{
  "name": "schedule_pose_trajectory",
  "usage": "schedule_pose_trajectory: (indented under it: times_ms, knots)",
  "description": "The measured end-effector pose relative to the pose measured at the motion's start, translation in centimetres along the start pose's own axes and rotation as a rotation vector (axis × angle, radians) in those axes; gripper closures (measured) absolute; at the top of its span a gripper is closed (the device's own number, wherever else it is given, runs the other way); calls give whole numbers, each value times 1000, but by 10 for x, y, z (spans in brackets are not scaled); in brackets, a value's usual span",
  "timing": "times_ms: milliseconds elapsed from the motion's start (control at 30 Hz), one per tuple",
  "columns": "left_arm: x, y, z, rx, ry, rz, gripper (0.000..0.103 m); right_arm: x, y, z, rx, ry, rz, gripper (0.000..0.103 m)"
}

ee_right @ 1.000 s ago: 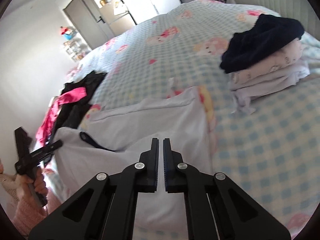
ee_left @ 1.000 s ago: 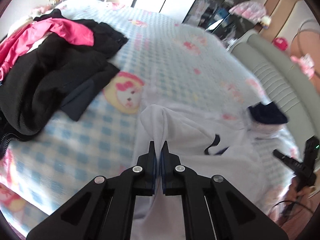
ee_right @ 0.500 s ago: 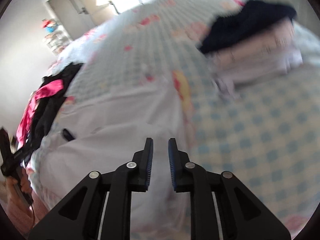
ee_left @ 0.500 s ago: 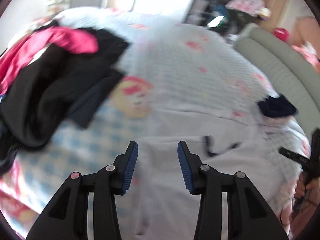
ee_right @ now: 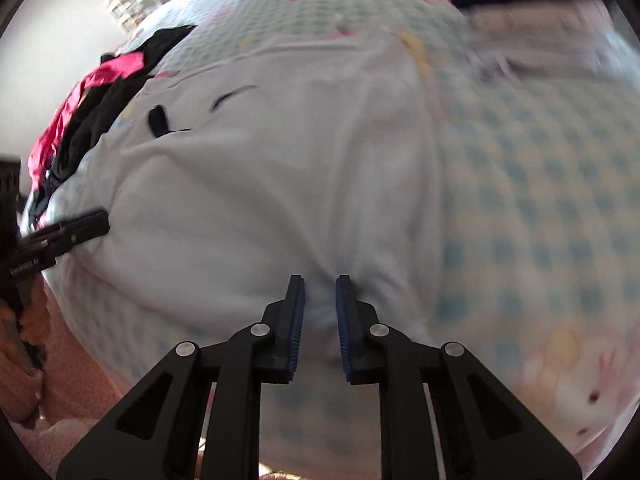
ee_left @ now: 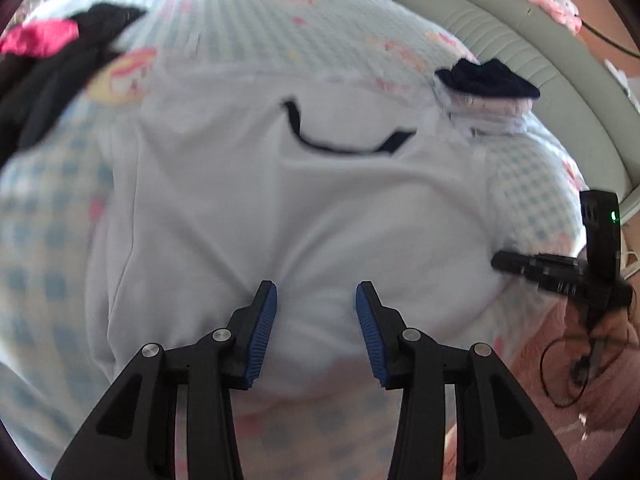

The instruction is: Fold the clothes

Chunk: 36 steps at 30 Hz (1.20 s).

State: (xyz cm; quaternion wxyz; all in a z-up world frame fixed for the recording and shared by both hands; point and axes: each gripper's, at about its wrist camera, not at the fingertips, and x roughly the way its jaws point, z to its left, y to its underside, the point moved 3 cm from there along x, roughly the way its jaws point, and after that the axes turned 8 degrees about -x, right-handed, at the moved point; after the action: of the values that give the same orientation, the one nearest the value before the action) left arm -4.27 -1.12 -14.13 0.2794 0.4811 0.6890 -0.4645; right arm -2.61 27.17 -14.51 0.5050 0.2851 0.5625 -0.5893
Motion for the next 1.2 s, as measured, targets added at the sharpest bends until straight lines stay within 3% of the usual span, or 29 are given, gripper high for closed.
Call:
schedule_pose_trajectory:
  times_ms: [67,233,333,400,467,567,633,733,833,967,1067,1133,1200]
  knots:
    - [5,4,0,5,-14,15,60,2,1,-7,26,-30,15,90]
    - [-11,-3,-11,15,-34,-1,59,-4,-9,13,-117,63,40,89]
    - [-22,-16,-9,-6,-46,-37,59,-34,-46,17,-122,108,-81,84]
    - [-27,-29,-11,-10,-62,-66,59,-54,-70,23,-137,90,-154,77]
    - [-32,-43,-14,-6,-58,-94,59,-62,-97,33,-166,88,-196,76]
    - [-29,-67,-23,9,-20,-123,59,-40,-126,42,-192,67,-174,74]
    - [-14,-77,-30,21,4,-106,59,-15,-137,50,-199,9,-128,74]
    - [16,-80,-35,46,-14,-47,59,29,-127,71,-242,-55,-66,75]
    - [41,-65,-28,57,-65,9,59,66,-97,81,-295,13,3,75]
    - [46,-48,-26,114,-90,-6,59,73,-82,66,-236,11,-31,78]
    - [41,-64,-22,82,-124,1,59,67,-91,56,-210,95,-68,92]
    - [30,-77,-12,71,-221,-67,59,57,-98,37,-140,157,-120,92]
    - [17,-88,17,-35,-285,-111,60,47,-99,3,2,163,-157,91]
